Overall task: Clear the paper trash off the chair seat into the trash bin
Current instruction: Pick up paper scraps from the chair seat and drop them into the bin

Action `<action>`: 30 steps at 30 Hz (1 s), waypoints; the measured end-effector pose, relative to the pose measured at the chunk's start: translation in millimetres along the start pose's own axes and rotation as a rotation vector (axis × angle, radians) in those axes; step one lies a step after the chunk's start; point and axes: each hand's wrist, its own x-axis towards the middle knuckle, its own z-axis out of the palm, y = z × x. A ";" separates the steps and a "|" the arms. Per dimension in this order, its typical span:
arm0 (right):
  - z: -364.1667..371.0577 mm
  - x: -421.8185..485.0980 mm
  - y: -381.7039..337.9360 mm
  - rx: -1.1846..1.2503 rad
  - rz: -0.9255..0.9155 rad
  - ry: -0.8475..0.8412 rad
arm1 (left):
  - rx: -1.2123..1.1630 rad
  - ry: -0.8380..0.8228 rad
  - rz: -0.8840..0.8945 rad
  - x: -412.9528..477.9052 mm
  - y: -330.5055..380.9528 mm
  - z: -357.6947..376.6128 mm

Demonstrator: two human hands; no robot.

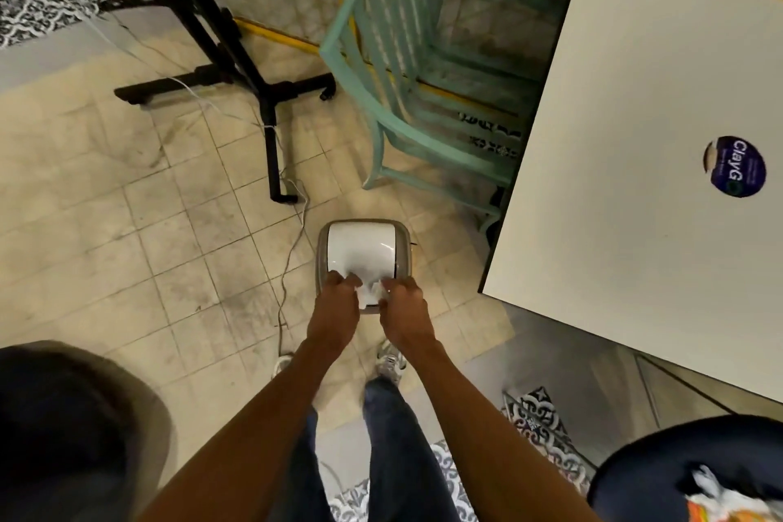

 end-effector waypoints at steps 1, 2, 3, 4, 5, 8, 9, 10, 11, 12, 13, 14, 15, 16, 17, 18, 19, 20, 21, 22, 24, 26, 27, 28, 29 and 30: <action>4.8 3.1 1.0 -0.014 -0.001 -0.004 | 0.028 -0.022 0.004 4.2 -2.3 5.3; 6.1 6.0 -0.2 0.014 0.006 0.002 | 0.049 -0.033 0.017 8.8 -5.2 10.5; 5.9 8.6 -3.8 0.033 0.002 0.028 | 0.055 -0.040 0.029 12.2 -6.6 13.4; 10.6 13.0 -4.3 0.035 0.002 0.064 | 0.052 -0.050 0.041 16.9 -10.6 18.8; 13.0 17.3 -5.1 0.045 0.007 0.071 | 0.046 -0.063 0.052 19.9 -12.7 21.9; 21.7 25.3 -6.8 -0.054 -0.007 0.036 | 0.075 -0.076 0.102 27.8 -20.1 32.8; 24.7 26.3 -7.7 -0.137 -0.045 0.019 | 0.093 -0.076 0.121 29.7 -22.6 36.9; 24.9 26.6 -9.4 -0.183 -0.069 -0.005 | 0.103 -0.082 0.132 31.0 -26.0 41.0; 24.7 26.9 -11.6 -0.193 -0.061 -0.028 | 0.111 -0.089 0.147 32.0 -28.9 44.5; 27.5 28.0 -14.2 -0.199 -0.051 -0.035 | 0.131 -0.113 0.157 31.7 -32.9 46.7; 27.4 29.4 -18.2 -0.180 -0.048 -0.018 | 0.137 -0.131 0.144 30.3 -34.3 47.0; 30.4 31.1 -19.7 -0.181 -0.048 -0.010 | 0.133 -0.143 0.123 29.9 -37.1 47.6; 34.0 33.7 -19.6 -0.195 -0.033 -0.014 | 0.139 -0.156 0.119 29.0 -38.4 46.9; 36.9 36.3 -19.6 -0.219 -0.020 -0.011 | 0.148 -0.160 0.129 29.1 -39.4 47.1; 41.5 37.8 -19.5 -0.231 -0.008 -0.010 | 0.173 -0.156 0.148 30.0 -40.4 47.1; 45.5 39.3 -18.6 -0.231 0.000 -0.009 | 0.199 -0.163 0.180 31.0 -41.2 47.8; 48.0 40.1 -18.0 -0.220 0.006 -0.012 | 0.213 -0.170 0.202 32.3 -42.0 49.2; 48.9 40.2 -18.5 -0.213 0.012 -0.010 | 0.230 -0.178 0.211 34.0 -42.7 50.0; 49.2 39.4 -18.5 -0.200 0.014 0.000 | 0.238 -0.183 0.210 33.6 -42.4 49.4; 50.4 38.9 -17.0 -0.191 0.010 0.012 | 0.225 -0.199 0.208 33.2 -42.4 48.9; 53.1 36.3 -14.4 -0.182 0.005 0.029 | 0.200 -0.210 0.220 30.6 -42.3 46.1; 53.3 31.4 -14.1 -0.160 -0.014 0.061 | 0.160 -0.217 0.192 25.1 -41.2 41.7; 51.9 28.8 -13.9 -0.145 -0.020 0.075 | 0.130 -0.219 0.160 22.2 -40.3 38.9; 51.1 27.1 -13.5 -0.134 -0.029 0.086 | 0.103 -0.221 0.148 20.8 -42.2 39.2; 49.7 24.2 -13.2 -0.134 -0.038 0.085 | 0.102 -0.211 0.145 18.5 -43.1 37.8; 48.1 21.2 -12.1 -0.135 -0.045 0.087 | 0.115 -0.198 0.162 16.6 -44.3 37.7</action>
